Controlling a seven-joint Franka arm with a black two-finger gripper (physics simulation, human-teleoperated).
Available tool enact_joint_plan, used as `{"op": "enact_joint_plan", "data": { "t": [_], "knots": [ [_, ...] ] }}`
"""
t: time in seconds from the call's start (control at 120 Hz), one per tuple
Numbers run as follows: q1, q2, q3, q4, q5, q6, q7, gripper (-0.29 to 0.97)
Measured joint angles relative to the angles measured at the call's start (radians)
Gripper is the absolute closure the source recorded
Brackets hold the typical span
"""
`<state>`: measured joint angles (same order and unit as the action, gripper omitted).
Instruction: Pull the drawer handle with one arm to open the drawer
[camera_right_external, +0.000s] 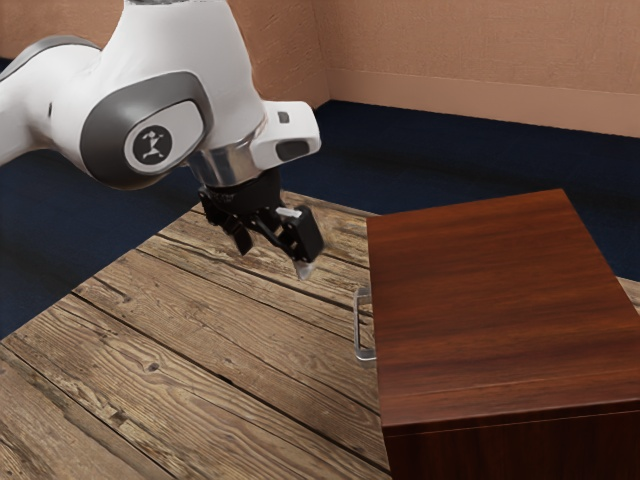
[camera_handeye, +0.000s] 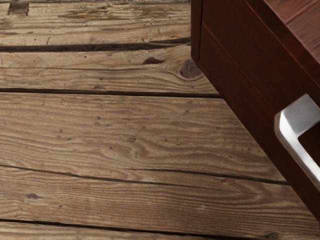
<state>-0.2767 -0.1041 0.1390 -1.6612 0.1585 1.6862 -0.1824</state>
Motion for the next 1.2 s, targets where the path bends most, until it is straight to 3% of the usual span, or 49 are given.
{"op": "enact_joint_plan", "data": {
  "t": [0.225, 0.517, 0.683, 0.925, 1.2],
  "knots": [
    [0.004, -0.131, 0.028, -0.197, -0.061, 0.125, -0.026, 0.00],
    [0.007, -0.256, 0.057, -0.376, -0.216, 0.246, -0.137, 0.00],
    [0.016, -0.303, 0.059, -0.415, -0.243, 0.275, -0.211, 0.00],
    [0.056, -0.475, 0.057, -0.617, -0.283, 0.370, -0.289, 0.00],
    [0.051, -0.472, 0.106, -0.662, -0.325, 0.487, -0.347, 0.00]
  ]
}}
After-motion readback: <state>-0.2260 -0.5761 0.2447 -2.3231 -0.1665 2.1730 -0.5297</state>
